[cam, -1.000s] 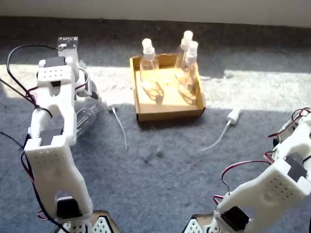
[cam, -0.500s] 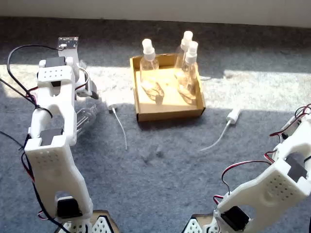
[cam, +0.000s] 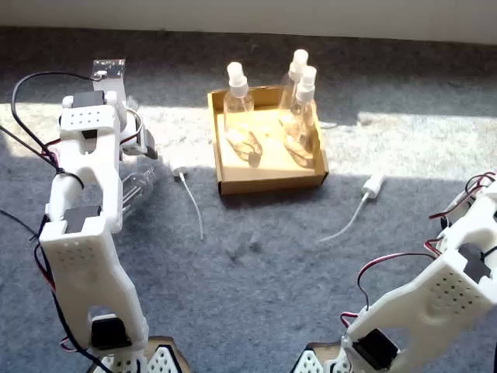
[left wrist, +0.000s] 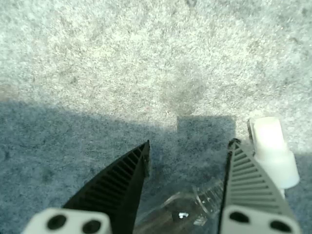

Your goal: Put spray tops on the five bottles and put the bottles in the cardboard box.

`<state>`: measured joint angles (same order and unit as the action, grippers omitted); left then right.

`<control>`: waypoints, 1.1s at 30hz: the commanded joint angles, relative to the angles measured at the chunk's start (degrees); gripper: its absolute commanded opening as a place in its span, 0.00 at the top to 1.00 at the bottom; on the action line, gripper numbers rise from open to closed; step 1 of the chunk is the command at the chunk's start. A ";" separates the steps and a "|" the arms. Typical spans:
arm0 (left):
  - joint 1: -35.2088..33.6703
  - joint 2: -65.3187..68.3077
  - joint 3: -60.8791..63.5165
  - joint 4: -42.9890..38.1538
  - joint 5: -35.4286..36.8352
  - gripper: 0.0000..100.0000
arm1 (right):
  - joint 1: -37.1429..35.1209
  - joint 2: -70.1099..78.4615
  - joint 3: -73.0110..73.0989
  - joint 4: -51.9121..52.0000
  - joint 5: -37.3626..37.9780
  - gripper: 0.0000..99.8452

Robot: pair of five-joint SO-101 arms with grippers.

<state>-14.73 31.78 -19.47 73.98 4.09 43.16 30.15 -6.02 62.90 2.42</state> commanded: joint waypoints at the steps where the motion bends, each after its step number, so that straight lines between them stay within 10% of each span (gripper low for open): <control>1: -0.66 -2.33 -2.15 0.44 -0.44 0.76 | 0.75 0.75 -1.10 0.57 0.09 0.70; 14: -0.66 -2.15 -2.15 0.44 -0.44 0.76 | -2.51 -1.80 -9.10 20.70 9.14 0.70; 33: -1.71 -2.42 -2.68 2.55 -0.44 0.76 | -1.19 -1.54 -10.59 16.13 9.32 0.75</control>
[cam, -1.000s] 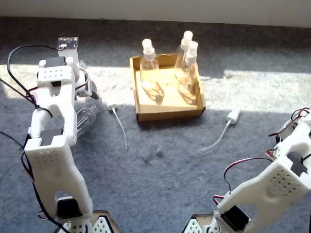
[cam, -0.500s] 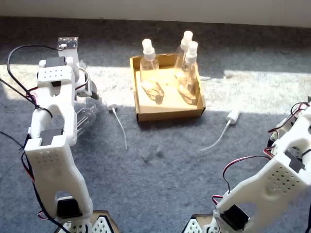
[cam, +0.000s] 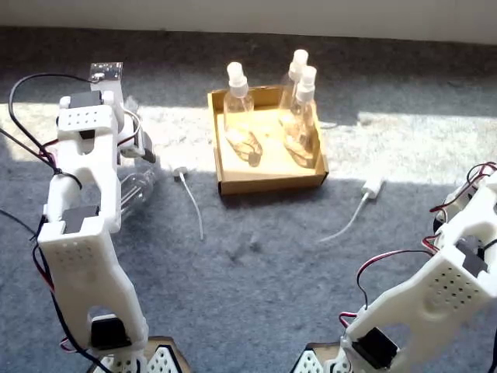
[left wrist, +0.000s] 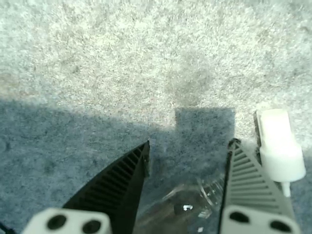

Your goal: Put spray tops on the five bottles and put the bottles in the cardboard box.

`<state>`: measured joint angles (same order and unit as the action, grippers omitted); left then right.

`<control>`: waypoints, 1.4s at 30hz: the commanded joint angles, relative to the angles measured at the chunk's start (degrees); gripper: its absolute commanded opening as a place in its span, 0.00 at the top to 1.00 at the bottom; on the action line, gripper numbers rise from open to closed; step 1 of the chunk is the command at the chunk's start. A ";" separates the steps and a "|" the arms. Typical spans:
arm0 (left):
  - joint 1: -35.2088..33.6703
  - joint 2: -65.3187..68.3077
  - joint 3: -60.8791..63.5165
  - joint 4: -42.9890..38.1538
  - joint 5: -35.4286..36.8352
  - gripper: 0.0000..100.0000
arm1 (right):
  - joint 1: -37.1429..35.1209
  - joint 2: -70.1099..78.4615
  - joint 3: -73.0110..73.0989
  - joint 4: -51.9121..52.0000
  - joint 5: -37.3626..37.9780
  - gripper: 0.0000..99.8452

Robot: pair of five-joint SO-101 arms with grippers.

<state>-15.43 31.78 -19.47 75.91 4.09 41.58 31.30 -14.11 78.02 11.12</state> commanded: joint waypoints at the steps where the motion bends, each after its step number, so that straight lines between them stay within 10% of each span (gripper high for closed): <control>1: -1.01 -2.42 -2.68 0.88 -0.44 0.76 | 0.40 -2.68 -2.51 1.36 0.62 0.77; 15: -3.03 -2.42 -29.41 20.31 -0.18 0.76 | 0.31 -2.86 -2.68 1.71 0.88 0.87; 25: -0.04 -11.38 -35.65 25.67 -2.73 0.76 | 0.92 -3.82 -9.01 1.80 18.46 0.97; 35: 30.55 -46.29 3.74 25.32 -22.51 0.76 | 1.10 -3.74 -15.52 1.27 22.77 0.97; 42: 49.63 -43.47 13.85 9.76 -20.75 0.76 | 0.31 -3.74 -13.32 -0.31 27.96 0.97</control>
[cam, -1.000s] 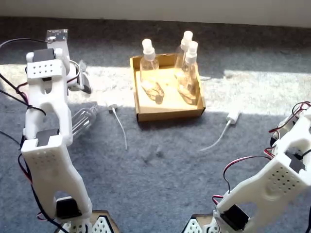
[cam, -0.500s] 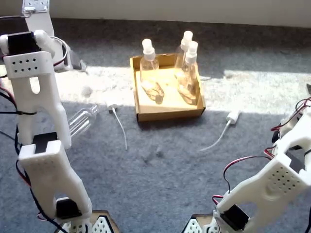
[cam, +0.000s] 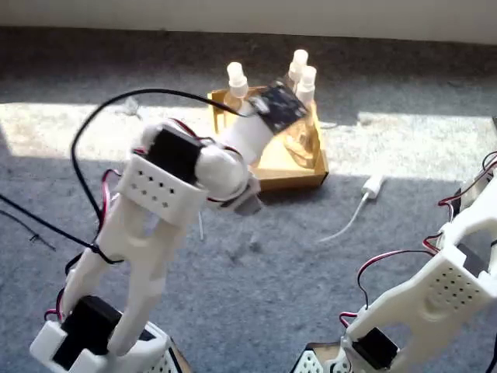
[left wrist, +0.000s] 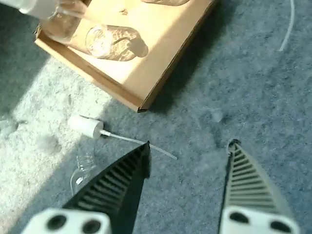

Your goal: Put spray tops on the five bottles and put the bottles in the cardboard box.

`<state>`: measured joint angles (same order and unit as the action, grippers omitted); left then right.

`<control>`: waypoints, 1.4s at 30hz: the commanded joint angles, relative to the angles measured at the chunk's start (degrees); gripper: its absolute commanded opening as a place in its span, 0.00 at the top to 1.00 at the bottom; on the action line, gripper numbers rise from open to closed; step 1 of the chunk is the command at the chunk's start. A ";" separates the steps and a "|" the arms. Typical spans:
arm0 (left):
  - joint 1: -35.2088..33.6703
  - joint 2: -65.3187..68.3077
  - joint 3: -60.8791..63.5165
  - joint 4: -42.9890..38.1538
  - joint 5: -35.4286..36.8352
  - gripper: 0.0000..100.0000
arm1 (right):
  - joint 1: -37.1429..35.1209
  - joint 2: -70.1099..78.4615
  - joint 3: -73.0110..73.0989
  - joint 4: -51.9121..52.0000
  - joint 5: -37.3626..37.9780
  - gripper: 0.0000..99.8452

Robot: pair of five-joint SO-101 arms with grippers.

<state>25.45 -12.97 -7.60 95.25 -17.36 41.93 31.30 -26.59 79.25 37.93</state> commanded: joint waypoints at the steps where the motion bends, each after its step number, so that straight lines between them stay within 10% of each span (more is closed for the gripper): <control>1: 10.24 3.03 1.80 -11.78 0.79 0.76 | -0.04 -3.74 -0.22 -2.24 1.14 0.97; 12: 22.20 31.78 -8.92 -34.37 4.40 0.76 | 7.96 -3.65 17.63 -21.05 1.23 0.97; 30: 18.33 66.77 -41.71 -28.57 7.21 0.76 | 13.49 -3.65 27.47 -28.35 8.53 0.97; 42: 17.01 72.31 -47.87 -25.32 7.21 1.00 | 13.49 -1.10 29.14 -31.52 8.53 0.97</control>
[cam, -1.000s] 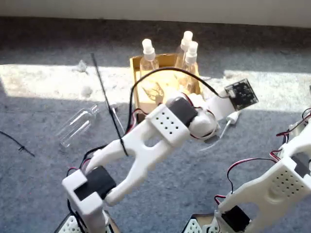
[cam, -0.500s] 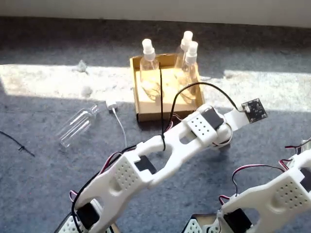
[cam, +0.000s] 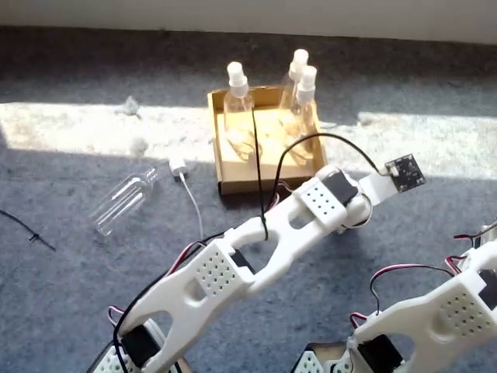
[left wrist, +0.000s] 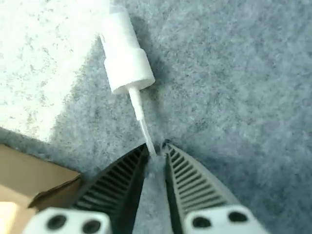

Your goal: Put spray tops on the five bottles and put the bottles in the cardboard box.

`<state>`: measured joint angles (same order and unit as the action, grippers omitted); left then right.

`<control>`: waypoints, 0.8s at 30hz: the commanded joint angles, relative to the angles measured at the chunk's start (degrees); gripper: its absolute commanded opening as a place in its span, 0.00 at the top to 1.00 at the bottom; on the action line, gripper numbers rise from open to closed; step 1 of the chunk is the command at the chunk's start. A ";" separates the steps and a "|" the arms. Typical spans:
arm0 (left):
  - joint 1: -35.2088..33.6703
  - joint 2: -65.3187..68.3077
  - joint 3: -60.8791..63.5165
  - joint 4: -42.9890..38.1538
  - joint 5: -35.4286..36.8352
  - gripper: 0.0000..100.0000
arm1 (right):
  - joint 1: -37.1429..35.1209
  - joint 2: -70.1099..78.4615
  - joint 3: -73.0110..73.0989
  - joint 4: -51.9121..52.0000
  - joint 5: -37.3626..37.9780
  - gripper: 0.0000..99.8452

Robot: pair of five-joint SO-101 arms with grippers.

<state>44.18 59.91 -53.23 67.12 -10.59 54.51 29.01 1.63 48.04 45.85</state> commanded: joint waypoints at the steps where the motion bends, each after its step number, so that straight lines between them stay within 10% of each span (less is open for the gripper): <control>1: -1.71 -0.66 -2.33 3.78 0.44 0.99 | 0.92 1.36 0.92 -0.31 0.62 0.97; 13: -6.11 -8.04 -15.96 36.04 0.09 1.00 | -4.88 0.92 0.84 10.77 -0.09 0.97; 24: -14.73 -36.44 35.12 34.29 -7.74 1.00 | -22.20 -21.05 10.42 13.76 -3.96 0.97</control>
<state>32.48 38.99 -36.44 102.11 -14.99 36.92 16.97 8.84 61.32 42.68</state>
